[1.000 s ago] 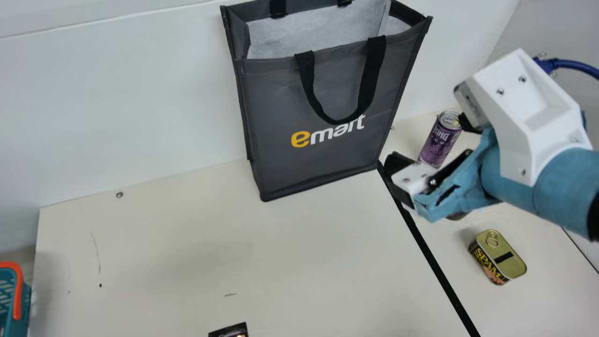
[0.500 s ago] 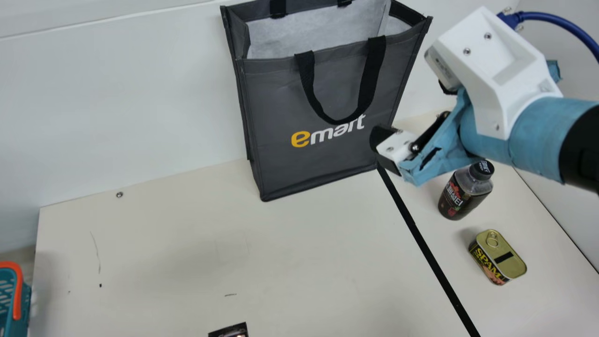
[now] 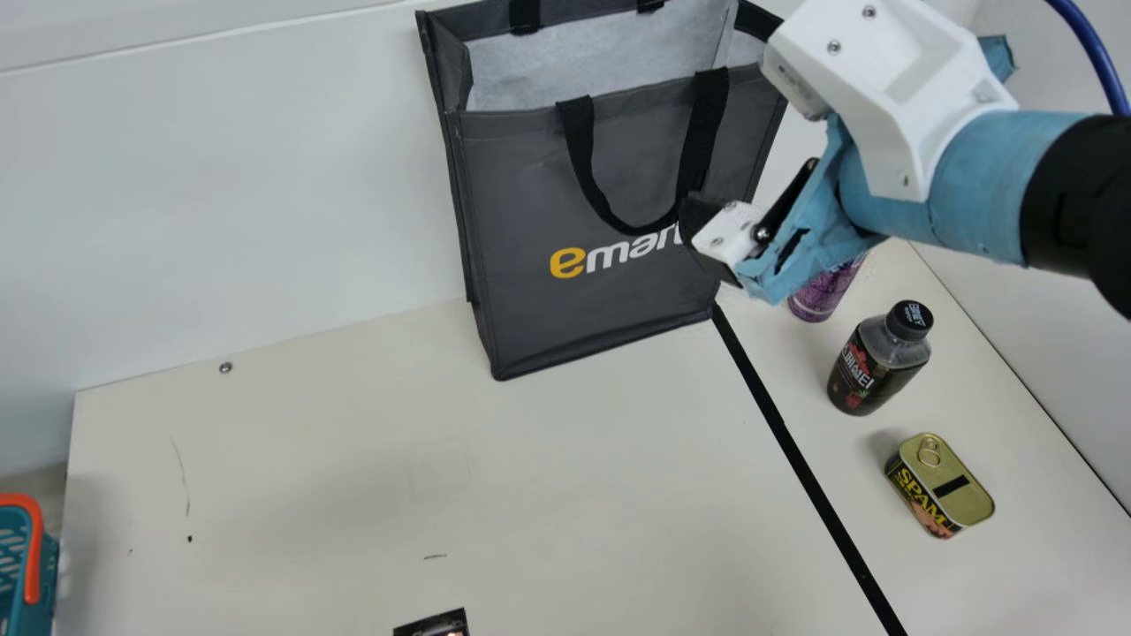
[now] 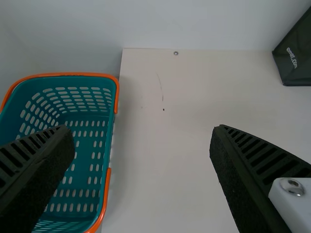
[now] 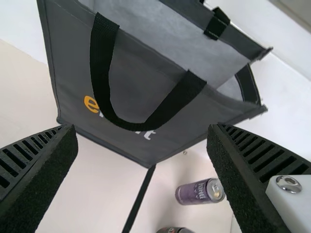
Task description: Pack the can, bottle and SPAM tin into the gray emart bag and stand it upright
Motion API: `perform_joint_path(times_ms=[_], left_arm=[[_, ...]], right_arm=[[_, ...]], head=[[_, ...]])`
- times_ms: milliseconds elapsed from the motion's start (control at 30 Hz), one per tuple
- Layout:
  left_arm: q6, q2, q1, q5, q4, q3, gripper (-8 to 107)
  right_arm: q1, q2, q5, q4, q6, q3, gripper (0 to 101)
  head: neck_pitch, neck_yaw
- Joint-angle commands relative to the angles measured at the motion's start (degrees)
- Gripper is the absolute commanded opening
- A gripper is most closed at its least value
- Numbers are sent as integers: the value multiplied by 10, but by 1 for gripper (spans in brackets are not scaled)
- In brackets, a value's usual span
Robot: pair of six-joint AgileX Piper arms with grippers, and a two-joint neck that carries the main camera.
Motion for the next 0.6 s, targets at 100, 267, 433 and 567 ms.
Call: perform_joint_path(times_ms=[100,267,433,567], left_arm=[[0,0,0,0,0,0,90],[0,0,0,0,0,0,90],[0,0,0,0,0,0,90],[0,0,0,0,0,0,90]], right_arm=[[-5,19,0,18,-42,-23,95],[-10,41,0,37,-77,-47,95],[-17,64,0,60,-113,-68,95],[-24,82,0,82,-143,-83,95]], head=[[-13,0],[-13,0],[-13,0],[-13,0]])
